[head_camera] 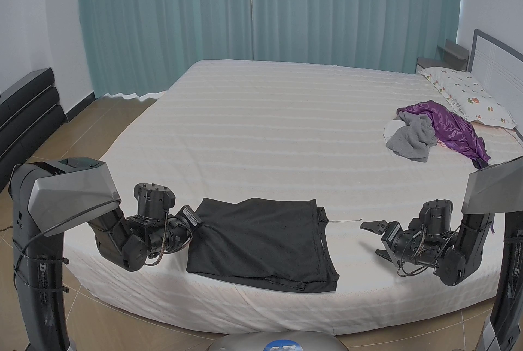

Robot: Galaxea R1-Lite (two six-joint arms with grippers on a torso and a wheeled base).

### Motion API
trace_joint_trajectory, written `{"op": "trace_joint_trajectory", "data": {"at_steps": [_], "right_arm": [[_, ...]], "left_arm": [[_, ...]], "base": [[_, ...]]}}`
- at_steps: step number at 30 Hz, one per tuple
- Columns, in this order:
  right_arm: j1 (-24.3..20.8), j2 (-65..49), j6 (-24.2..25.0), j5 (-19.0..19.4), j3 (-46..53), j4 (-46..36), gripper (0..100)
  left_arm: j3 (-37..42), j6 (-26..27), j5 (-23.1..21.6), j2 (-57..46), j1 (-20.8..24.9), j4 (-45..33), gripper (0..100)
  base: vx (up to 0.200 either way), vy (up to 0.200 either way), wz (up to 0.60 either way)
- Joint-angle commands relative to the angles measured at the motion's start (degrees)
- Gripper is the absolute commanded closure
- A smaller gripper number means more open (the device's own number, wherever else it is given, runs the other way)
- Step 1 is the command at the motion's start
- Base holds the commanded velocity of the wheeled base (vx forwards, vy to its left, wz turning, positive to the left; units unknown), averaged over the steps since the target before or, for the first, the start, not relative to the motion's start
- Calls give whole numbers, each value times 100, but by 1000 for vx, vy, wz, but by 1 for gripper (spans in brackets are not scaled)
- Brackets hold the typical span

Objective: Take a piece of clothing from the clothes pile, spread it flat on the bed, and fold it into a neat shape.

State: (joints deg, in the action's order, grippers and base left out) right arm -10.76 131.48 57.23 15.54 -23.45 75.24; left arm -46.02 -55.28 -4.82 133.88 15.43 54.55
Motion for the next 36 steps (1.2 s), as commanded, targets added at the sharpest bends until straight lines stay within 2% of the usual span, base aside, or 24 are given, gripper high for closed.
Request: {"op": "trace_joint_trajectory", "data": {"at_steps": [1,10,15,19,20,25,29,32,34,36], "right_arm": [[-5,10,-11,1,8,-1,0],[-5,1,-2,1,8,-1,0],[57,-34,16,1,16,-1,0],[189,-316,-11,-130,175,43,0],[294,-808,-46,-236,456,202,0],[356,-1546,-107,-333,1045,579,0],[303,-2776,-608,-684,1809,1089,0],[189,-3822,-1056,-754,2275,1335,0],[110,-4191,-1144,-772,2345,1239,0],[-93,-5141,-1074,-1115,2345,553,0]], "left_arm": [[23,-35,-2,-11,4,3,0],[93,-61,-2,-81,-93,3,0],[181,-685,-81,-573,-374,-68,0],[295,-721,-81,-925,-480,-68,0],[489,-729,-90,-1382,-550,-76,0],[1034,-703,-11,-2612,-577,-15,0],[1579,-694,68,-4045,-585,-24,0],[2000,-659,183,-5056,-585,-41,0],[2097,-633,262,-5416,-585,-68,0],[2343,-308,464,-6330,-585,-182,0]], "base": [[0,0,0],[0,0,0],[0,0,0],[0,0,0],[0,0,0],[0,0,0],[0,0,0],[0,0,0],[0,0,0],[0,0,0]]}}
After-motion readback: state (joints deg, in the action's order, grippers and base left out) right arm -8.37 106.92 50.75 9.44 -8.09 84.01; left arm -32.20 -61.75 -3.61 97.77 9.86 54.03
